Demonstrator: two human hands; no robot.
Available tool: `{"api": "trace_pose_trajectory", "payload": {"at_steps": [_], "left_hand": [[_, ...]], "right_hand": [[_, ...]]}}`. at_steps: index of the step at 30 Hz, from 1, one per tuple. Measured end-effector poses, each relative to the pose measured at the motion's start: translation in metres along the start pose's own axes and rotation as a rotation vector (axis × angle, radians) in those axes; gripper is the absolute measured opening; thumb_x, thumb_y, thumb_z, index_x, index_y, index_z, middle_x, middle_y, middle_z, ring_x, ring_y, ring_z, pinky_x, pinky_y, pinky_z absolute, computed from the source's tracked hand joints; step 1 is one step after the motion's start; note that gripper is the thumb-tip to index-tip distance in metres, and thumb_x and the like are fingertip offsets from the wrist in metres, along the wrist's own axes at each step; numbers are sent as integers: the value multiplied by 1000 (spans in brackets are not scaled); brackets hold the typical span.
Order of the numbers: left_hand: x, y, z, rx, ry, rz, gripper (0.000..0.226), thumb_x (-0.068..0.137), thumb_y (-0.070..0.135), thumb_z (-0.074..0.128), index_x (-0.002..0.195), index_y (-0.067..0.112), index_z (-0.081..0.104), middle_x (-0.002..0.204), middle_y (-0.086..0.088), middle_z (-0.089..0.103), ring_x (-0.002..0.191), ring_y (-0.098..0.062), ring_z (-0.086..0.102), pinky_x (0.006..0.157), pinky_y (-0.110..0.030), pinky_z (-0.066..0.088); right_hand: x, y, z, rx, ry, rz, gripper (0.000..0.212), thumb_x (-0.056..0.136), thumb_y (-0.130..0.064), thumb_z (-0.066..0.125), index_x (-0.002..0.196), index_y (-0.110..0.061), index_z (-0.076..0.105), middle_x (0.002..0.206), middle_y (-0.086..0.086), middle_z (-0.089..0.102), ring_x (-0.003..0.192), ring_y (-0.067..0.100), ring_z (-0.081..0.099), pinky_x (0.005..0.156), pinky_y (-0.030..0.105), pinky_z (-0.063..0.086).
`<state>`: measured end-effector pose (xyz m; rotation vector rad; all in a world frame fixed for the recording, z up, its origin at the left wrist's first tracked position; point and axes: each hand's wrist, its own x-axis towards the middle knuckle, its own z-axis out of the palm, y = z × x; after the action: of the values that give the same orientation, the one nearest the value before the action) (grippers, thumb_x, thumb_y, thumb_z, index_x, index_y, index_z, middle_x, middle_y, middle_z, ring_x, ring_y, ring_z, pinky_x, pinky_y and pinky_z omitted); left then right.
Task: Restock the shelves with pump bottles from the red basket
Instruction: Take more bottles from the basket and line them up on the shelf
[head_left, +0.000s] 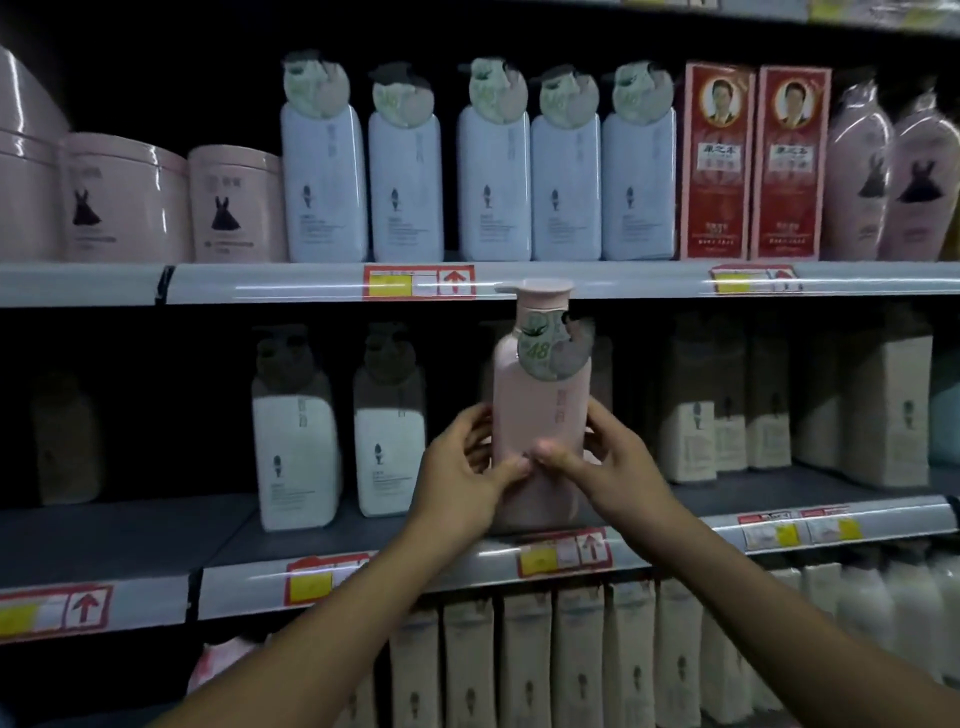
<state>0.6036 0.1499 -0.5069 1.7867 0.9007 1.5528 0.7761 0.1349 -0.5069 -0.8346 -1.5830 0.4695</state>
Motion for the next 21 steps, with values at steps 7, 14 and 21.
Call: {"api": "trace_pose_trajectory", "payload": {"at_steps": [7,14,21], "left_hand": [[30,-42,6,36,26,-64,73,80,-1,78,143,15,45,134,-6,62,117,-17,62,94,-23,53],[45,-54,11,118,45,-100,70,85,15,77,147,19,45,136,-3,62,111,-14,65,92,-27,56],[25,-72,15,138,28,-117,84,79,6,80,149,34,43,129,10,66,114,-11,66,92,-30,58]], "right_hand": [[33,47,8,-14,-72,45,51,89,-14,75,135,-25,56,125,-6,70,113,5,66,93,25,57],[50,63,14,16,0,222,55,83,-25,79,132,-21,55,128,0,67,114,15,66,95,40,58],[33,73,27,-211,193,228,55,75,-30,88,120,-18,60,106,-4,69,90,3,64,68,19,52]]}}
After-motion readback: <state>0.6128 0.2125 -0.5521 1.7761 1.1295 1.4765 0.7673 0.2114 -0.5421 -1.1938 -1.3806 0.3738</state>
